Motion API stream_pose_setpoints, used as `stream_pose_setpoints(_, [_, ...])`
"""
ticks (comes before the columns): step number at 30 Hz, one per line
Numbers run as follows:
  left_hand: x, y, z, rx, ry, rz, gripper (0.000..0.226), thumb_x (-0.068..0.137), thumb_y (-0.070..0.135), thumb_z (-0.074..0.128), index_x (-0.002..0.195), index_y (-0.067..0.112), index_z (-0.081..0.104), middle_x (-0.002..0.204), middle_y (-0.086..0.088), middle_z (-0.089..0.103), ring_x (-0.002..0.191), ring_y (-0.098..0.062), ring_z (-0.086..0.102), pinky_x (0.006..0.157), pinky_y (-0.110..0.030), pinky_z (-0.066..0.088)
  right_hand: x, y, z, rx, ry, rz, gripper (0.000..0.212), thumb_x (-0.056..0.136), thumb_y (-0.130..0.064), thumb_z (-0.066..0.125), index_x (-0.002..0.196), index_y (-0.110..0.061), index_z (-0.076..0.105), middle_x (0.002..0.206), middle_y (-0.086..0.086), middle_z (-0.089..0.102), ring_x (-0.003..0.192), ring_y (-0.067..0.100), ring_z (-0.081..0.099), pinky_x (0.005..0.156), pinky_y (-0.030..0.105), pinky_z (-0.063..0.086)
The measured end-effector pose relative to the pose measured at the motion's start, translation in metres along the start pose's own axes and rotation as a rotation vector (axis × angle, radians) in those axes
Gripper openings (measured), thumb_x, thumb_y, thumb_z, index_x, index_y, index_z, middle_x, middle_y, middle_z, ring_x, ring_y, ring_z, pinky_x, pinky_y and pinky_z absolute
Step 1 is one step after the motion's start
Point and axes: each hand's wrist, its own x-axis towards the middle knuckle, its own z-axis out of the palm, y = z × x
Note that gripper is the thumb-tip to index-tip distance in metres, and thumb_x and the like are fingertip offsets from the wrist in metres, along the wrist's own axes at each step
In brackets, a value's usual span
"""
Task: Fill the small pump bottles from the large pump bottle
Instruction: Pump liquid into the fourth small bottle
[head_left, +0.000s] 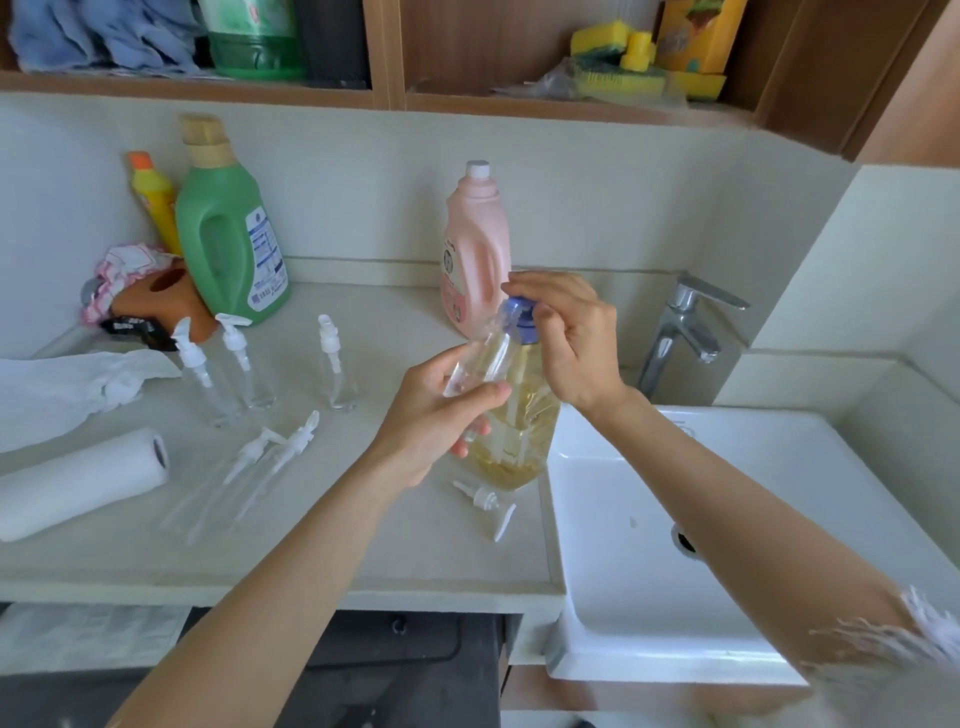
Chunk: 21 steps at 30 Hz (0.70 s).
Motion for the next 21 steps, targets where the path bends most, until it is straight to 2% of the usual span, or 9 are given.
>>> stream_pose_setpoints(5, [0.002,0.010,-0.001,0.050,-0.017,0.011,0.038,0.086,0.020,0.066,0.123,0.023,0.058,0.085,-0.001,0.070,0.058,-0.013,0.057,0.040,-0.019,0.036,0.035,-0.008,-0.008,0.030,-0.081,0.085,0.042,0.083,-0.020,0.035,0.079,-0.003,0.073,0.085,-0.005,0.069,0.088,0.008,0.060,0.086,0.034,0.048])
stream_pose_setpoints(7, [0.003,0.010,-0.001,0.049,-0.017,0.011,0.036,0.086,0.020,0.066,0.122,0.025,0.059,0.086,-0.002,0.071,0.060,-0.014,0.057,0.040,-0.019,0.037,0.042,-0.006,-0.007,0.013,-0.171,0.121,0.043,0.086,-0.022,0.034,0.082,-0.004,0.074,0.085,-0.005,0.067,0.087,0.012,0.061,0.084,0.032,0.048])
stream_pose_setpoints(9, [0.004,0.008,-0.001,0.033,-0.016,0.013,0.031,0.087,0.020,0.066,0.115,0.032,0.059,0.084,-0.001,0.070,0.060,-0.014,0.057,0.040,-0.020,0.036,0.036,-0.001,-0.004,0.021,-0.242,0.138,0.040,0.094,-0.016,0.035,0.090,-0.004,0.073,0.091,-0.003,0.067,0.089,0.013,0.061,0.085,0.029,0.047])
stream_pose_setpoints(11, [0.004,0.007,0.000,0.022,-0.022,0.016,0.028,0.087,0.019,0.066,0.109,0.035,0.060,0.082,-0.001,0.069,0.058,-0.013,0.057,0.039,-0.019,0.035,0.025,0.005,0.000,0.084,-0.213,0.131,0.037,0.100,-0.010,0.035,0.095,-0.003,0.072,0.097,-0.002,0.066,0.093,0.009,0.060,0.086,0.023,0.046])
stream_pose_setpoints(15, [0.006,-0.004,-0.002,0.039,-0.024,0.009,0.013,0.087,0.016,0.066,0.099,0.020,0.065,0.077,0.001,0.067,0.055,-0.014,0.055,0.038,-0.018,0.031,0.009,0.013,0.011,0.124,-0.151,0.123,0.035,0.099,0.001,0.036,0.089,0.001,0.070,0.094,0.002,0.066,0.094,-0.001,0.058,0.087,0.017,0.043])
stream_pose_setpoints(19, [0.004,-0.008,-0.001,0.040,-0.020,-0.005,0.030,0.088,0.017,0.066,0.117,0.022,0.061,0.076,0.003,0.067,0.054,-0.014,0.055,0.036,-0.018,0.030,0.001,0.014,0.014,0.116,-0.138,0.107,0.034,0.099,0.003,0.037,0.088,0.003,0.069,0.094,0.008,0.068,0.095,-0.001,0.058,0.087,0.019,0.045])
stream_pose_setpoints(21, [0.004,-0.008,-0.002,0.040,-0.015,-0.002,0.024,0.088,0.017,0.066,0.111,0.020,0.063,0.077,0.001,0.067,0.054,-0.014,0.055,0.036,-0.018,0.030,0.002,0.011,0.011,0.098,-0.157,0.108,0.033,0.099,0.002,0.038,0.090,0.002,0.070,0.096,0.006,0.069,0.096,0.002,0.059,0.088,0.019,0.045])
